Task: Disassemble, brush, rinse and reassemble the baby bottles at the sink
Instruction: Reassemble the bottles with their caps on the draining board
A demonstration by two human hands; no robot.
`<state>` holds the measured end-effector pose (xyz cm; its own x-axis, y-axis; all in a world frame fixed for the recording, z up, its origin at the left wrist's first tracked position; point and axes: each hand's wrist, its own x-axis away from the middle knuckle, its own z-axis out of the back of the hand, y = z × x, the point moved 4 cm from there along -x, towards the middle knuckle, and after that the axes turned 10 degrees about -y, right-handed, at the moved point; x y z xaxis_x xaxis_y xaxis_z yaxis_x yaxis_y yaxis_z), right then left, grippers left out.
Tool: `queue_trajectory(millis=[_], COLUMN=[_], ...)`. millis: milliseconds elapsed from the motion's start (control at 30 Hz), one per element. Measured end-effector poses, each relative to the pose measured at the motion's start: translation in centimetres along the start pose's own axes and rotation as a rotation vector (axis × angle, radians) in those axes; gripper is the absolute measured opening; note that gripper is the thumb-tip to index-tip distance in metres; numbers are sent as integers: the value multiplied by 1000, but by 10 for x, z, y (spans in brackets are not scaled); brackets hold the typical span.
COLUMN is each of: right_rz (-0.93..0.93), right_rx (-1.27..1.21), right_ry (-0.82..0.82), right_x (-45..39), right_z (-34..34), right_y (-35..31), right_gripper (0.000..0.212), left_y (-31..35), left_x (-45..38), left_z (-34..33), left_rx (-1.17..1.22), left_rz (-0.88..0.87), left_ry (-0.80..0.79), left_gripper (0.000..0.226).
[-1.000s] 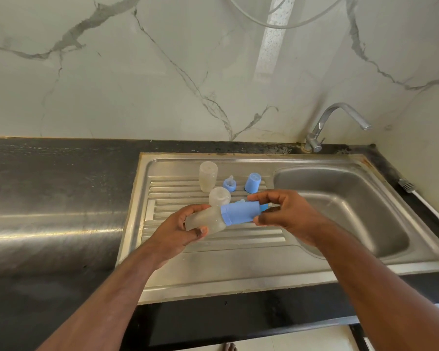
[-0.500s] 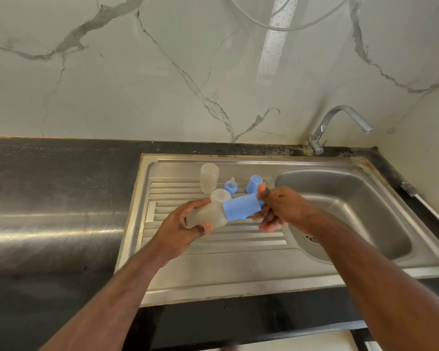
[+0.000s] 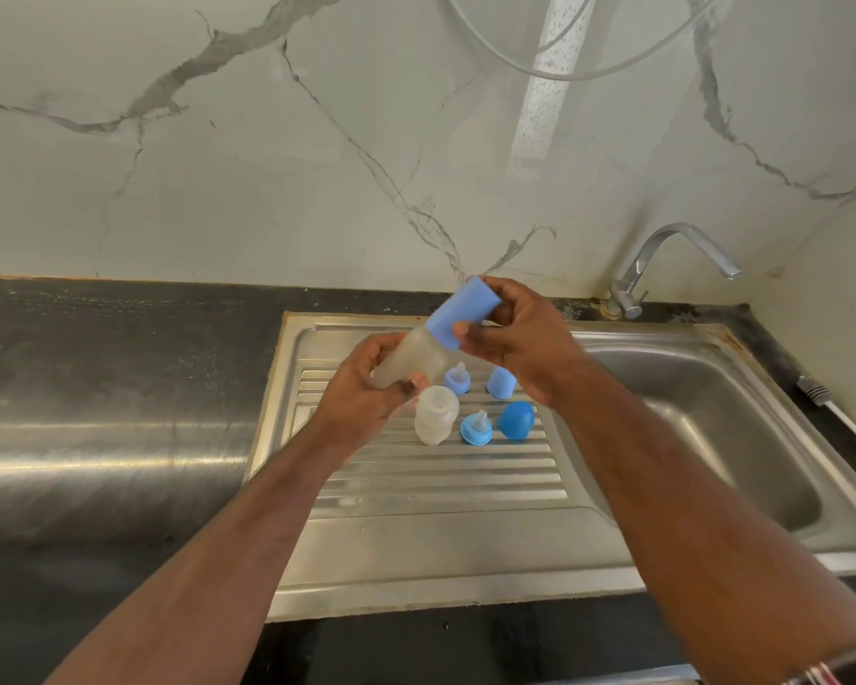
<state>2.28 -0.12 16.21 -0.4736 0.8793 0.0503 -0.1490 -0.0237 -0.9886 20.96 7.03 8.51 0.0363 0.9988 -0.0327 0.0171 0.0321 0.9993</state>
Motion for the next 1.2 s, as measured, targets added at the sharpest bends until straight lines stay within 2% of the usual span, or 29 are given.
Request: queue_trajectory(millis=[67, 100, 167, 233, 300, 367, 433, 500, 567, 667, 800, 867, 933, 1033, 1200], right_rz=[16, 26, -4, -25, 8, 60, 105, 84, 47, 38, 14, 2, -83, -126, -187], right_rx=[184, 230, 123, -26, 75, 225, 316, 323, 312, 444, 647, 878, 1049, 1017, 944], right_ry=[186, 196, 34, -133, -93, 3, -32, -171, -263, -177, -215, -179, -257, -320, -228], right_x=[-15, -22, -38, -51, -59, -65, -69, -80, -89, -98, -111, -120, -121, -119, -118], right_z=[-10, -16, -20, -20, -26, -44, -63, -67, -67, -73, -65, -47, -41, -41, -10], right_y=[-4, -6, -5, -1, 1, 3, 7, 15, 23, 31, 44, 51, 62, 71, 67], right_gripper=[53, 59, 76, 73, 58, 54, 61, 69, 66, 67, 92, 89, 86, 81, 60], left_y=[5, 7, 5, 2, -5, -17, -31, -41, -46, -56, -76, -85, -90, -95, -107], left_x=[-8, -12, -20, -27, -33, -35, -32, -31, -32, -33, -27, -27, -29, -32, -33], left_z=[0, 3, 11, 22, 28, 28, 30, 38, 47, 56, 69, 73, 74, 74, 75], left_rx=[-120, -137, -93, -94, -168, -187, -191, -220, -258, -299, -357, -370, -378, -413, -464], left_rz=[-64, -91, -71, -38, -32, 2, 39, 71, 109, 151, 225, 266, 300, 344, 378], left_ry=[89, 116, 133, 120, 134, 168, 196, 217, 211, 234, 270, 279, 277, 266, 221], left_gripper=[57, 55, 56, 62, 61, 60, 60, 58, 56, 61, 50, 50, 51, 51, 54])
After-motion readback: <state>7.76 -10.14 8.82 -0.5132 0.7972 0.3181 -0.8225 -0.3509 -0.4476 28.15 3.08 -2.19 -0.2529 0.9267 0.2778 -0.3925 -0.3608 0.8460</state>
